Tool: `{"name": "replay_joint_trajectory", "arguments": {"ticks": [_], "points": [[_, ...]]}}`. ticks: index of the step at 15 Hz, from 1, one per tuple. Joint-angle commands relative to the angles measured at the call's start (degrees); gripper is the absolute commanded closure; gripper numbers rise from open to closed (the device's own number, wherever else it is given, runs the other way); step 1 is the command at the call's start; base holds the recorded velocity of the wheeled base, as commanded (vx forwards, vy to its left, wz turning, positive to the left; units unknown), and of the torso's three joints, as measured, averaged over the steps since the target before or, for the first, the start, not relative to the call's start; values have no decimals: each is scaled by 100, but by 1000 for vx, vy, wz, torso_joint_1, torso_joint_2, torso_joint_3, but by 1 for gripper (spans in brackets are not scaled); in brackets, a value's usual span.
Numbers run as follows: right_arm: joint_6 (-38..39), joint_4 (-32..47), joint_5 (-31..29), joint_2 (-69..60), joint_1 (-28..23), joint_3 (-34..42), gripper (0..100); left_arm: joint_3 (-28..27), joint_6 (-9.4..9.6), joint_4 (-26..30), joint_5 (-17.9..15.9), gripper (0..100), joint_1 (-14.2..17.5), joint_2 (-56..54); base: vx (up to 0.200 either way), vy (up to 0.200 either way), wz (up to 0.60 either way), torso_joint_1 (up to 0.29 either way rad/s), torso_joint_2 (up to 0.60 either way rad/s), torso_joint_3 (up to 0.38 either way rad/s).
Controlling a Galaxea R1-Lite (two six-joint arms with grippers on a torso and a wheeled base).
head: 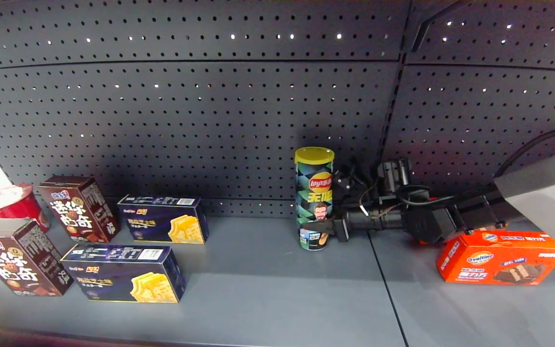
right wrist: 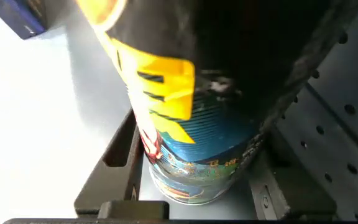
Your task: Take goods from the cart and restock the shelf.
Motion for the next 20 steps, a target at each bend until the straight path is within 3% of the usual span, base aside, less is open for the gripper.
{"name": "replay_joint_trajectory", "arguments": {"ticks": [1,4,5,6,9,12,17,20], "points": [[28,-31,-201,-559,100,356,100,62,-2,-5,1,100,3,-79,0,0,0,0,0,0],[625,-462,-623,-1359,399,1077,100,177,-2,-5,10,100,3,-202,0,0,0,0,0,0],[660,-488,-676,-1421,417,1112,100,185,-2,3,10,100,3,-211,0,0,0,0,0,0],[757,-532,-1089,-1790,575,1367,100,282,-2,-5,10,100,-5,-263,0,0,0,0,0,0],[783,-603,-1256,-2713,944,2246,100,405,-2,-5,10,100,3,-351,0,0,0,0,0,0],[915,-1227,-1599,-3284,1287,3213,100,467,-2,-5,10,100,3,-378,0,0,0,0,0,0],[1153,-2105,-1731,-3776,1287,4628,100,651,-2,-5,124,100,3,-518,0,0,0,0,0,0],[1153,-2167,-1722,-3873,1278,5006,100,581,7,-5,168,100,3,-554,0,0,0,0,0,0]]}}
